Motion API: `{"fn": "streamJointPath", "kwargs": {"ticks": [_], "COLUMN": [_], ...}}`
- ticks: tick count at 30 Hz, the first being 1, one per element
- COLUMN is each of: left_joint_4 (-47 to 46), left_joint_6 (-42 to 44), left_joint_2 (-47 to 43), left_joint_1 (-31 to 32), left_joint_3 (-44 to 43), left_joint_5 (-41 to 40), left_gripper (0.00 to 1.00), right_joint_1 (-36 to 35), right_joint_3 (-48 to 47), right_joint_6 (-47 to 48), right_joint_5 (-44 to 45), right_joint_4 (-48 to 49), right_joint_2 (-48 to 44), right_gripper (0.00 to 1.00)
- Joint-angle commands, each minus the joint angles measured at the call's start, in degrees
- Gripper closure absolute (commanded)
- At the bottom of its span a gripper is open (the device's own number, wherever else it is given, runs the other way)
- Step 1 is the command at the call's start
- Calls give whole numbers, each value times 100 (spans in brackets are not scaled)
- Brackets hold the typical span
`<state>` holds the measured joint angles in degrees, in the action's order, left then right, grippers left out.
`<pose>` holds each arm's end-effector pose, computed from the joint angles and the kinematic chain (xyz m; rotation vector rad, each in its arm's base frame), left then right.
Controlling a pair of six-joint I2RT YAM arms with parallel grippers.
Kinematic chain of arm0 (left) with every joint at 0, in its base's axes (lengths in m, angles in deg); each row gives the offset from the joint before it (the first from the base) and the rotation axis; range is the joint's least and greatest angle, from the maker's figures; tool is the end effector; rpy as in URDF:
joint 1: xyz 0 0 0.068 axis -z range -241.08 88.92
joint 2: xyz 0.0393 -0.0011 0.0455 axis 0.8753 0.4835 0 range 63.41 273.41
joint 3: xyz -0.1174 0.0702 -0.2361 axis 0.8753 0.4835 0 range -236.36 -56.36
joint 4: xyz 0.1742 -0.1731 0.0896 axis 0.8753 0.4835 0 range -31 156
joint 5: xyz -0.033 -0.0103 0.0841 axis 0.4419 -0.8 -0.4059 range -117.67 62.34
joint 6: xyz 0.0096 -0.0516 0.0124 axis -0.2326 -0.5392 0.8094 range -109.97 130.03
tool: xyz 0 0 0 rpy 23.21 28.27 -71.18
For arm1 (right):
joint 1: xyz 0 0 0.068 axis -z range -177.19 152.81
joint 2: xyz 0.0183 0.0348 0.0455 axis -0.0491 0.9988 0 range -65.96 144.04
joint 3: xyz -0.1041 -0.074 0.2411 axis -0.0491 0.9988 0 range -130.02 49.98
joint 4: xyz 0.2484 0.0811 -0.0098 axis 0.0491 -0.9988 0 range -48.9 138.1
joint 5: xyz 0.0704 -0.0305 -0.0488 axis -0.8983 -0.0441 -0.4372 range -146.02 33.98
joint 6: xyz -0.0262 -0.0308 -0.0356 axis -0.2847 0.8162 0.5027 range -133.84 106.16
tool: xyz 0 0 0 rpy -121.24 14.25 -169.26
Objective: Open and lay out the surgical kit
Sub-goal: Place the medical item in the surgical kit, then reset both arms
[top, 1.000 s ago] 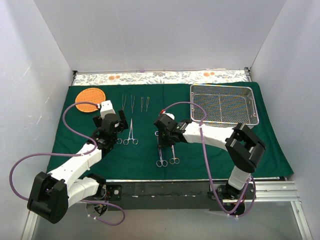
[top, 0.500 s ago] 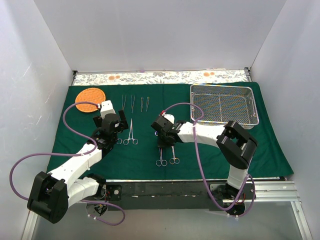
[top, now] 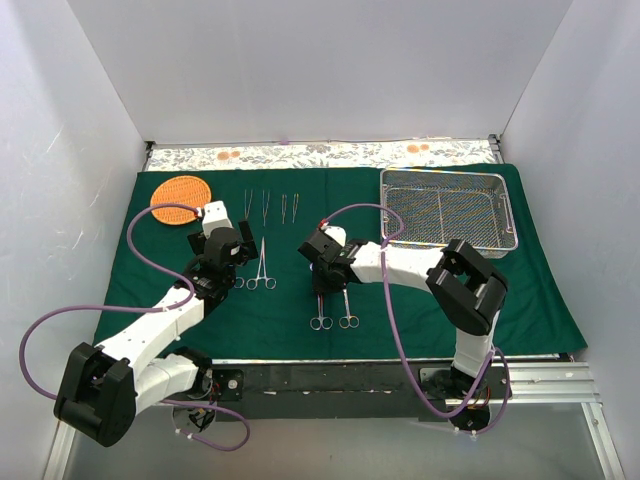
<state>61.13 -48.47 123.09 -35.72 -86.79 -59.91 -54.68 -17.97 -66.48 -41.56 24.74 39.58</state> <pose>0.2057 -0.0765 0.2198 -0.8884 1.8386 -0.3228 0.2086 0.3108 0.1712 -0.0248 2.6264 0.3669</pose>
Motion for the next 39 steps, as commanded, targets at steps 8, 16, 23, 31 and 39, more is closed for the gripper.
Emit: {"fn": "streamJointPath", "kwargs": {"ticks": [8,16,23,31,39], "left_joint_4": [-20,-178,911,2236,2496], "left_joint_6": [137,375,-117,-890,-15], "left_joint_2": [-62,-403,-353,123,-1018], "left_joint_1": [223,584,487,-945,-1007], "left_joint_3": [-42,169,-980,-3097,-4234], "left_joint_5": [-220,-555,-230,958,-134], "left_gripper": [15,15,4,2,2], "right_joint_1": [-34,843,2680,5151,4880], "right_joint_3": [-342,-914,-580,-282,-404], "right_joint_6": [568,1897,2907,3550,4050], "right_joint_5": [293,358,180,212,2271], "right_joint_4": [664,473,358,-362,-803], "right_joint_2": [-629,-1087,-2324,-3723,-5024], "right_gripper": [47,20,11,4,1]}}
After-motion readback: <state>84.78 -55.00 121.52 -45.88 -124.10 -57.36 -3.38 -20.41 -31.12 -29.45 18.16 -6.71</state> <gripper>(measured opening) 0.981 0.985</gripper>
